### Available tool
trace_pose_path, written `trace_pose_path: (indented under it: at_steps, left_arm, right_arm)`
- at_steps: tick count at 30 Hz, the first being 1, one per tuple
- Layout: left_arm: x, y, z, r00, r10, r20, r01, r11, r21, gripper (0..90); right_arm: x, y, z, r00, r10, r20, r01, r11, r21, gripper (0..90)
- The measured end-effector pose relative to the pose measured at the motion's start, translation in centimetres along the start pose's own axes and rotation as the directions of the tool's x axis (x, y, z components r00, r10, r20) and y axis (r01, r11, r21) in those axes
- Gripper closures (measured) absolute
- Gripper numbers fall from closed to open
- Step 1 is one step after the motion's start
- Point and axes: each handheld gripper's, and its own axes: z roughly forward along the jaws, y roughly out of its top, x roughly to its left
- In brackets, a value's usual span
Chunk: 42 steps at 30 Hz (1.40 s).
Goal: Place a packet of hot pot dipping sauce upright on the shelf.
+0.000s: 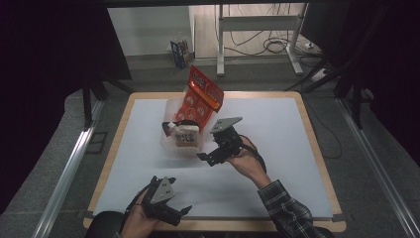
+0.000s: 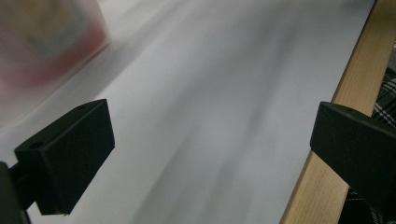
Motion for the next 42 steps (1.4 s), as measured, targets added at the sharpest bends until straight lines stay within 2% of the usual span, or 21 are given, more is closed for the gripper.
trace_pose_path:
  at_steps: [8,14,19,27,36,42]
  left_arm:
    - [0.3,0.0,-0.2,0.9999,-0.006,0.013,0.006,0.9996,-0.028,0.0]
    - [0.4,-0.1,-0.2,0.9999,-0.012,0.012,0.012,0.9996,-0.027,0.0]
    - [0.4,-0.1,-0.2,0.9999,-0.010,0.009,0.010,0.9995,-0.029,0.0]
    - [0.7,-0.2,-0.4,0.9998,-0.018,-0.004,0.018,0.9992,-0.035,0.0]
    - [0.5,-0.1,-0.4,0.9993,0.026,-0.026,-0.027,0.9991,-0.031,0.0]
    - [0.6,-0.1,-0.5,0.9991,0.023,-0.035,-0.024,0.9992,-0.032,0.0]
  right_arm:
    - [0.5,-0.2,-0.4,0.9999,-0.014,0.009,0.014,1.000,-0.008,0.0]
    - [0.9,-0.3,-0.5,0.9997,-0.001,-0.023,0.000,1.000,-0.018,0.0]
    - [1.2,-0.4,-0.5,0.9997,-0.017,-0.017,0.017,1.000,-0.009,0.0]
    - [1.1,-1.0,-1.2,0.9999,-0.012,-0.006,0.012,1.000,-0.005,0.0]
    - [1.2,-1.5,-1.4,0.9999,-0.008,-0.006,0.008,1.000,0.003,0.0]
    - [1.4,-1.8,-1.6,0.9999,-0.007,-0.008,0.007,1.000,0.008,0.0]
